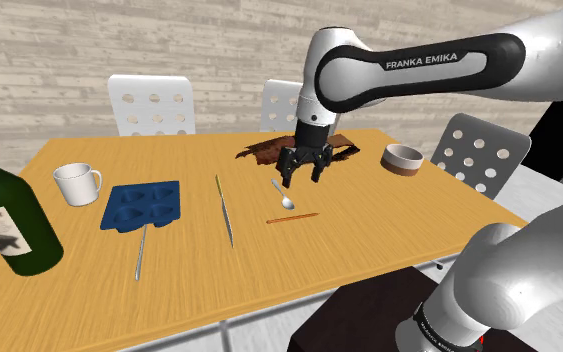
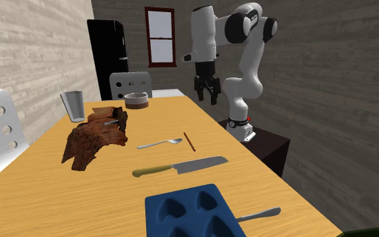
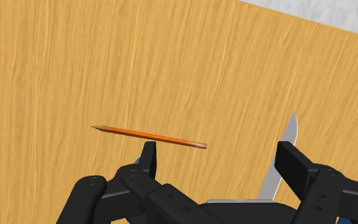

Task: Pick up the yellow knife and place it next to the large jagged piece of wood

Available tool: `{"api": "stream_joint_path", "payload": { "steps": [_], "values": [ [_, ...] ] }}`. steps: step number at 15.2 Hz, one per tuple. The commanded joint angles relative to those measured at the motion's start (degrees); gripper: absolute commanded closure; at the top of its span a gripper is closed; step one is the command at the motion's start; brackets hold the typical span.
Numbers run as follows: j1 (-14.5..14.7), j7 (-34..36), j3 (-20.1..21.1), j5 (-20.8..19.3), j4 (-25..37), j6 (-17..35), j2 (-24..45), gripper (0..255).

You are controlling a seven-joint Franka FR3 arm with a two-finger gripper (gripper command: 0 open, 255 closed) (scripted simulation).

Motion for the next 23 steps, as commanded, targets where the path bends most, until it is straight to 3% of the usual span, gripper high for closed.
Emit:
{"api": "stream_joint_path", "payload": {
  "steps": [1,10,19,23],
  "values": [
    [-0.02,2.8,1.6,-0.27,1.48,3.08,4.0,0],
    [0.11,15.42,5.97,-6.17,13.2,12.28,23.72,0],
    [3.69,26.83,5.12,-14.4,31.0,14.65,43.78,0],
    [3.96,27.12,4.86,-14.86,29.86,17.18,45.22,0]
  ]
}}
